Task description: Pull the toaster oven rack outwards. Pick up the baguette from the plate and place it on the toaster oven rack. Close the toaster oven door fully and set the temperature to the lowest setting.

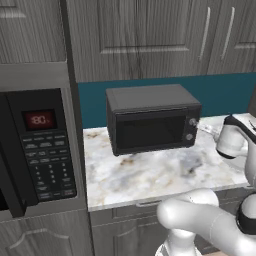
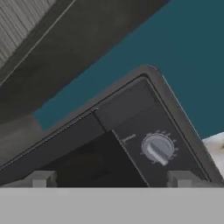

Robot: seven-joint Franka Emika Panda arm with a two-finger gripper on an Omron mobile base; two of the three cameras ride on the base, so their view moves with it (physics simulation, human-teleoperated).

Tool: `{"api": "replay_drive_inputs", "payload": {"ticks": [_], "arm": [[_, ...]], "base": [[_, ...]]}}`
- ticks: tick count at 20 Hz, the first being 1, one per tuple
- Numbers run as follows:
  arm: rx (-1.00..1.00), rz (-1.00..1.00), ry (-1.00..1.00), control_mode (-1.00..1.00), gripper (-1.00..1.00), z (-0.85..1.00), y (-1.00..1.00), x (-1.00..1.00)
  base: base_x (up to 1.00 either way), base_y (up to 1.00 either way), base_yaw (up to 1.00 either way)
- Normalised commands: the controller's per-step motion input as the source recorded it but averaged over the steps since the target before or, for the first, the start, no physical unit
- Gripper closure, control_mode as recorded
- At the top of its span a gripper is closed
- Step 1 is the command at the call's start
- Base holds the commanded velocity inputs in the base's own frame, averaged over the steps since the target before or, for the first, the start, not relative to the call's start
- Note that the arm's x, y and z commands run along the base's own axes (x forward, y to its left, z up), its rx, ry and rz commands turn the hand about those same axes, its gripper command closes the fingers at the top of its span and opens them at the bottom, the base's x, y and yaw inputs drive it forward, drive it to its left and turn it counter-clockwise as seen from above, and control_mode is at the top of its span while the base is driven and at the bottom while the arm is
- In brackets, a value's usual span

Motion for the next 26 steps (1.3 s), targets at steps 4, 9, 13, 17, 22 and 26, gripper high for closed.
{"api": "replay_drive_inputs", "payload": {"ticks": [4,9,13,17,22,26], "arm": [[0.57,0.00,0.08,-1.00,-1.00,0.60,-0.13,-0.25],[0.57,0.02,0.10,-1.00,-1.00,0.29,-0.07,-0.09],[0.56,0.07,0.17,-1.00,-1.00,0.04,0.00,0.00],[0.42,0.09,0.37,-1.00,-1.00,0.00,0.00,0.00],[0.46,0.00,0.34,-1.00,-1.00,0.06,0.00,0.00],[0.49,0.00,0.27,-1.00,-1.00,0.08,0.00,0.00]], "base": [[0.00,0.00,0.00],[0.00,0.00,0.00],[0.00,0.00,0.00],[0.00,0.00,0.00],[0.00,0.00,0.00],[0.00,0.00,0.00]]}}
